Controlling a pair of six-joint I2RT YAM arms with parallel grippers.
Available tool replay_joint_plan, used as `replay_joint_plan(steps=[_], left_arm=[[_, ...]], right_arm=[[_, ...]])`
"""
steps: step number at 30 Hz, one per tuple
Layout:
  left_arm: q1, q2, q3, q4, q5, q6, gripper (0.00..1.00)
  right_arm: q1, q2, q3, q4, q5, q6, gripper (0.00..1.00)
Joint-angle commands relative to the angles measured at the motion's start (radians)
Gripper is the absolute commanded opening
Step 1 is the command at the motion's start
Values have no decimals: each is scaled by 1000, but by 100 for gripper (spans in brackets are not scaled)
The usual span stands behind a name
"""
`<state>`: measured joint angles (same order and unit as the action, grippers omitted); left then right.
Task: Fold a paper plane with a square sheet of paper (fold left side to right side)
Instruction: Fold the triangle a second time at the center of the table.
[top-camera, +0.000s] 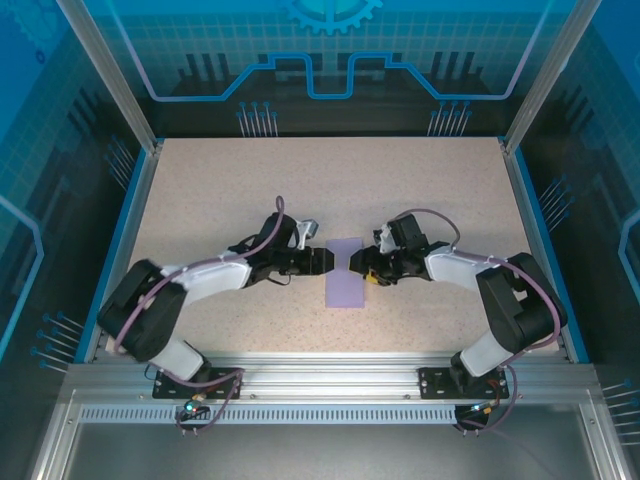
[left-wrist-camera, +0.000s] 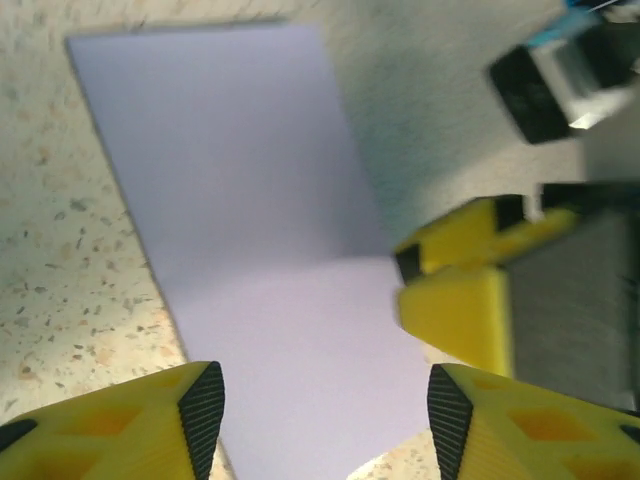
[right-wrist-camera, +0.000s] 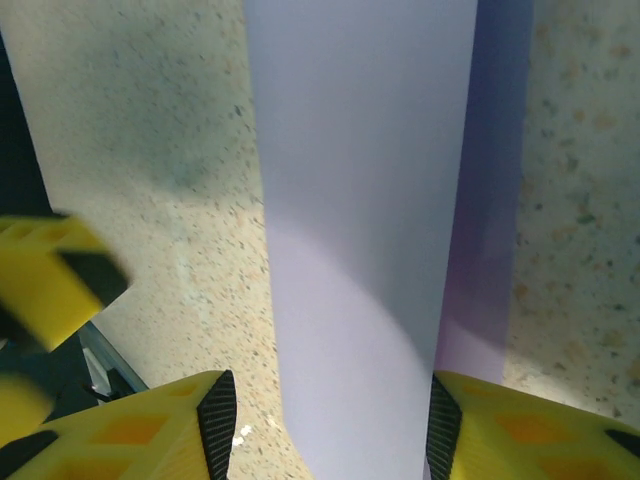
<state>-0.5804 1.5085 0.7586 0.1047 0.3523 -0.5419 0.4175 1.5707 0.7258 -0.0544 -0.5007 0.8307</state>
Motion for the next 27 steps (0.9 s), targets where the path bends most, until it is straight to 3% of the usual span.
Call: replay_joint_plan(steps=[1, 8, 15, 20, 27], left_arm=[[-77, -122, -52, -75, -111, 117, 62], [-330, -254, -60, -208, -355, 245, 70], [-502, -65, 123, -344, -565, 299, 72], [-564, 108, 274, -451, -676, 304, 72], [-574, 268, 420, -584, -763, 263, 73]], right_arm=[[-19, 5, 48, -36, -33, -14, 54], [-28, 30, 90, -59, -41, -28, 54], [-28, 47, 111, -65, -45, -31, 54], [-28, 42, 119, -84, -38, -40, 53], [-26, 40, 116, -90, -36, -42, 53]])
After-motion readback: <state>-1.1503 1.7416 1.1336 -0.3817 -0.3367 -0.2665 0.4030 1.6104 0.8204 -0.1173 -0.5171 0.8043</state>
